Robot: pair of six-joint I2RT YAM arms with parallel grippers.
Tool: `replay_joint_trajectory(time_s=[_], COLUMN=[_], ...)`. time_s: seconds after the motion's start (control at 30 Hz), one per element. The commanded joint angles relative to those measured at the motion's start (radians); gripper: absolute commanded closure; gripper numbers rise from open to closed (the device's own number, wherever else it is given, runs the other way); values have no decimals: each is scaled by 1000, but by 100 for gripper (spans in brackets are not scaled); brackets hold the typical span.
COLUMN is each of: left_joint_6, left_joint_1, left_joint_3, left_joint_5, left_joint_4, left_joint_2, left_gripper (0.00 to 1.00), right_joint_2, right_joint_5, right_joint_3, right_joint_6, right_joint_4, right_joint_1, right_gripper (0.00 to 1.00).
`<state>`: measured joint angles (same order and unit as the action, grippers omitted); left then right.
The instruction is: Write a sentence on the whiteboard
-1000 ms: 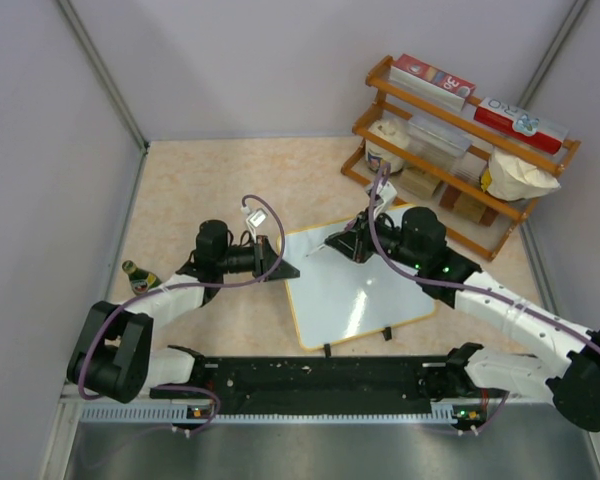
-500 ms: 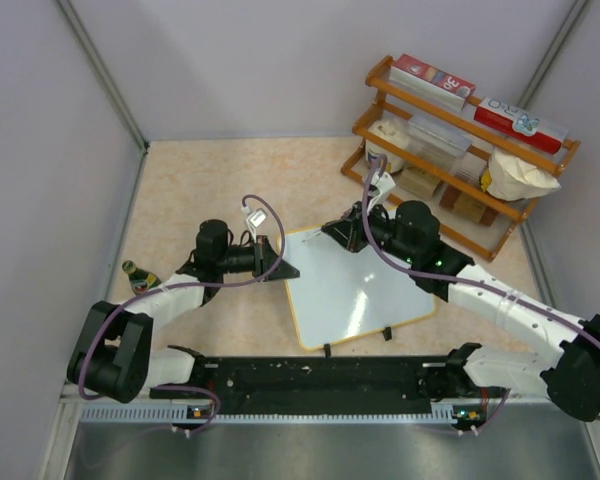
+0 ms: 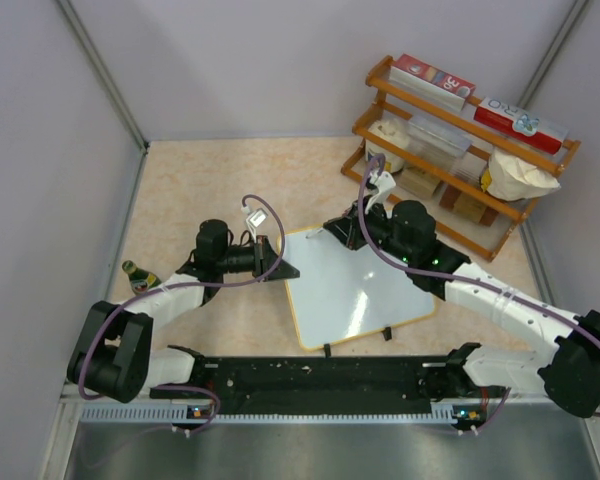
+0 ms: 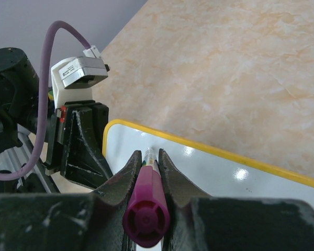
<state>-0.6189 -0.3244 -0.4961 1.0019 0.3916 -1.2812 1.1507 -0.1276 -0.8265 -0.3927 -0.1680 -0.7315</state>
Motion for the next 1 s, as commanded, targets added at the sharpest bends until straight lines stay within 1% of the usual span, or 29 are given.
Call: replay_joint_trajectory(time_s=[0.0, 0.47, 0.97], left_joint_6=[54, 56, 45], left_joint_1=[-1, -1, -1], left_joint_3=[-15, -9, -4], left_joint_5=[-26, -25, -19], left_joint_4=[-22, -14, 13], left_joint_2=[-13, -20, -40], left_gripper=[100, 100, 100], right_joint_2=[-5, -22, -37], right_joint_5=[22, 10, -40], right_joint_3=[0, 53, 98], right_joint_6=[6, 14, 17], right_joint_4=[-47, -25, -16], right_joint_1=[-13, -14, -12], right_gripper=[100, 100, 100])
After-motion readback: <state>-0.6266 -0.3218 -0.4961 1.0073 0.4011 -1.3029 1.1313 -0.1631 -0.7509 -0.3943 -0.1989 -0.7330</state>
